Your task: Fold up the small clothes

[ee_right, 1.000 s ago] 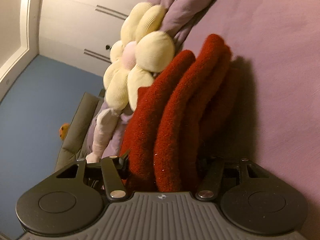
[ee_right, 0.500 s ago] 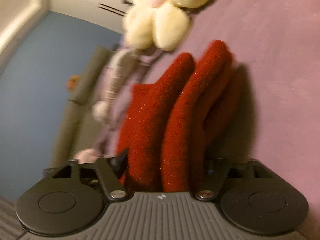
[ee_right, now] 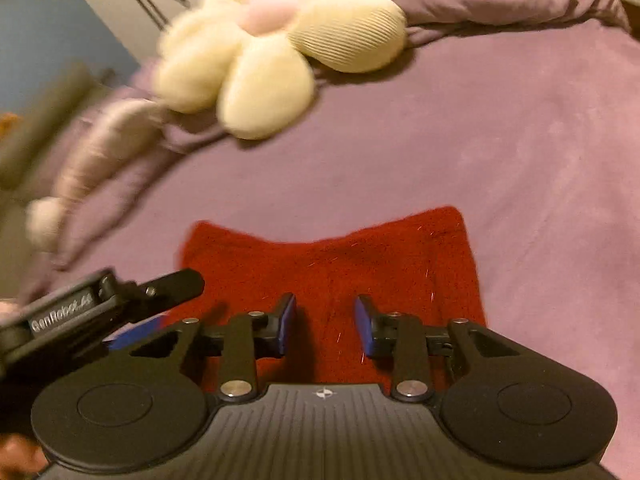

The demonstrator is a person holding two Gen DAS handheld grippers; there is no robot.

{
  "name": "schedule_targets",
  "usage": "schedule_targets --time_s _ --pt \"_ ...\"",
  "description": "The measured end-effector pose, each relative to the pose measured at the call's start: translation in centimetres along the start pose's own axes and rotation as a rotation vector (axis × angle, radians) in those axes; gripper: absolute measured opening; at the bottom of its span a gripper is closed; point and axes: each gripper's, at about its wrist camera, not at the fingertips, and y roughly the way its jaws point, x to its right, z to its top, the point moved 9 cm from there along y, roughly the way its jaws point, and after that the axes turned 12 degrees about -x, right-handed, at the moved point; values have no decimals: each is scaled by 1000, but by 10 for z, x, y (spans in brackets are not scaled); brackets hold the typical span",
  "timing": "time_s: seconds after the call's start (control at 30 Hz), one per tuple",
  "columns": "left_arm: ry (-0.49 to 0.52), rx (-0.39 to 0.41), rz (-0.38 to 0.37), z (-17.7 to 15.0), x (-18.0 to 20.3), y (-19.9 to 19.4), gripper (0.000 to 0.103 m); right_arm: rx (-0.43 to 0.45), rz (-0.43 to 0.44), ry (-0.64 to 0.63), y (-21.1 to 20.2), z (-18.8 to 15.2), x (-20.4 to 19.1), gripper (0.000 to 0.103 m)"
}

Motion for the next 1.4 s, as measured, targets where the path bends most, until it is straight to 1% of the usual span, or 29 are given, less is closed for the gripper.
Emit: schedule_targets --time_s 0.03,0.07,0.1,0.13,0.17,0.27,0.4,0.47,0.53,0.6,0.63,0.7,0.73,0.77,0.83,0.9,0.93,1.0,1.03,1.07,1.13,1.17,1.2,1.27,1.3,1.33,1.37,1.4 --pt "37 -12 68 2 3 12 87 -2 -28 0 8 4 3 31" --pt "63 -24 116 2 3 22 87 -9 -41 4 15 7 7 31" --pt "83 -43 144 2 4 34 87 -7 -48 11 20 11 12 30" --pt "85 -71 155 1 3 45 89 1 -48 11 24 13 17 30" --pt "73 -87 161 0 1 53 94 6 -48 9 28 16 22 30" --pt "41 -110 163 2 -7 67 100 28 -25 -1 42 20 30 31" --pt "-7 -115 145 2 -17 69 102 84 -59 -73 53 26 16 34" --pt "-14 -106 121 -3 -20 61 103 103 -42 -76 50 26 14 38" --pt "-45 -107 61 -11 -28 41 101 113 8 -56 33 18 16 38" --pt "-32 -81 -27 -30 -34 10 101 124 58 -34 4 -2 20 44" --pt "-10 -60 -66 -45 -36 -7 101 139 87 -27 -12 -15 23 55" --pt "12 -30 -115 -82 -43 -40 101 181 163 -2 -45 -56 35 66" --pt "20 -27 -125 -104 -48 -54 101 185 173 20 -56 -76 43 71" --pt "17 -25 -123 -127 -54 -67 101 180 188 50 -64 -97 52 71" --pt "14 -17 -106 -163 -62 -86 101 142 231 148 -72 -139 71 71" --pt "22 -22 -56 -193 -68 -96 101 116 293 227 -74 -167 81 71" --pt "28 -27 -45 -203 -67 -98 101 110 339 264 -74 -176 83 70" --pt "54 -73 -46 -213 -60 -92 101 94 423 336 -70 -183 82 68" --pt "55 -82 -29 -215 -57 -86 101 90 451 357 -68 -182 80 64" --pt "59 -92 -4 -217 -56 -81 101 89 468 375 -67 -182 77 58" --pt "46 -109 38 -216 -55 -73 101 90 458 374 -63 -177 70 53" --pt "27 -101 46 -215 -56 -72 101 90 429 369 -59 -176 68 49" --pt "6 -101 49 -214 -59 -72 101 86 402 362 -56 -174 66 47" --pt "-39 -107 43 -212 -63 -72 101 89 384 345 -56 -172 61 37" --pt "-49 -105 40 -210 -63 -72 101 87 385 342 -56 -171 59 34" --pt "-49 -105 43 -212 -64 -75 101 90 390 342 -58 -171 58 28" --pt "-46 -103 53 -210 -65 -76 101 93 396 342 -59 -171 57 25" --pt "-40 -97 60 -209 -65 -77 101 95 402 342 -61 -170 56 25"
